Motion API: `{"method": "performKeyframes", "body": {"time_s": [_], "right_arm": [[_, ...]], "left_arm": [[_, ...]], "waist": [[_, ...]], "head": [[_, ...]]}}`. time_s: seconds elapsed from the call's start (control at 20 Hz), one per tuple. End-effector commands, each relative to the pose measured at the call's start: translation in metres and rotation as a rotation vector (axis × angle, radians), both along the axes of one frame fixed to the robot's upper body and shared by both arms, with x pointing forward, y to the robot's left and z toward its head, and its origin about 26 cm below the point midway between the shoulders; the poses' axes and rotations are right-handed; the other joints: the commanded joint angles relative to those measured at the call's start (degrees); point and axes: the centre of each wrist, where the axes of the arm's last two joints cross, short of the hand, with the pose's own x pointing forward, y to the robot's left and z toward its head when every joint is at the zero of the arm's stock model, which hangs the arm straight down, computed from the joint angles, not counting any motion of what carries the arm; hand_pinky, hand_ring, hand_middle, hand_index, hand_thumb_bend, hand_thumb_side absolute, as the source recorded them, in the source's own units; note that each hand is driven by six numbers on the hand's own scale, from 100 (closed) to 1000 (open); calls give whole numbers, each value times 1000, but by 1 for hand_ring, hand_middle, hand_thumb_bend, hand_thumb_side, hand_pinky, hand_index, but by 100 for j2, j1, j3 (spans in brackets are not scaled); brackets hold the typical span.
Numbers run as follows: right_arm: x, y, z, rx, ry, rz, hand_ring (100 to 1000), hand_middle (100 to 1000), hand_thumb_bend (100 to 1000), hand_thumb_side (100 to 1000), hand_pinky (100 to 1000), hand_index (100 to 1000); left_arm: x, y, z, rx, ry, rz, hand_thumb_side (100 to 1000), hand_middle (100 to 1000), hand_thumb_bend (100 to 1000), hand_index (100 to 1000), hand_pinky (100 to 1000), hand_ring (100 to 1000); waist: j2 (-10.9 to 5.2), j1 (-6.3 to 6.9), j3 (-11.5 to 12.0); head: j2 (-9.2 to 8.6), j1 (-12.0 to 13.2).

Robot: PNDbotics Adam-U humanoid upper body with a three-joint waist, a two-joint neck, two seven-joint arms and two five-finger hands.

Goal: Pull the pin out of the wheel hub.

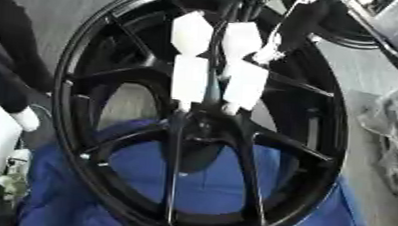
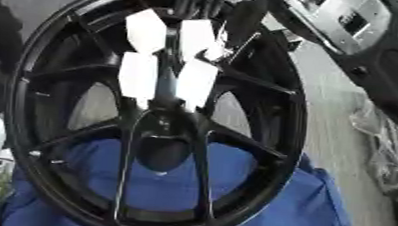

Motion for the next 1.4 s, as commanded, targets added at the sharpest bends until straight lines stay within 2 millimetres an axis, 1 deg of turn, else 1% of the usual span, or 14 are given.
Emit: {"method": "performKeyframes", "body": {"time_s": [0.05,0.35,0.6,0.85,1.1,1.4], "right_arm": [[-1,-5,11,15,-33,-10,713,673,515,144,780,768],[-1,-5,11,46,-25,-20,694,608,440,135,769,715],[-1,-4,10,57,-16,-21,669,558,403,100,759,670],[-2,-4,11,83,-5,-12,631,500,358,100,746,606],[-7,-6,15,110,-16,-5,608,471,359,100,736,569],[-16,-13,23,168,-73,-10,591,452,355,100,729,547]], "left_arm": [[-2,2,7,18,-14,-6,827,754,272,706,735,791],[-2,1,6,19,-11,-11,830,754,269,706,736,792],[-2,1,5,19,-8,-12,832,754,267,705,736,792],[-2,1,5,20,-6,-12,835,754,264,706,737,792],[-2,1,5,21,-4,-13,836,755,262,706,738,793],[-2,1,6,21,-9,-12,836,755,260,706,738,793]], "waist": [[-91,50,-10],[-86,53,-20],[-76,52,-16],[-77,53,-17],[-84,50,-33],[-87,59,-51]], "head": [[-61,7],[-59,-1],[-48,-3],[-46,-14],[-41,-14],[-36,-10]]}}
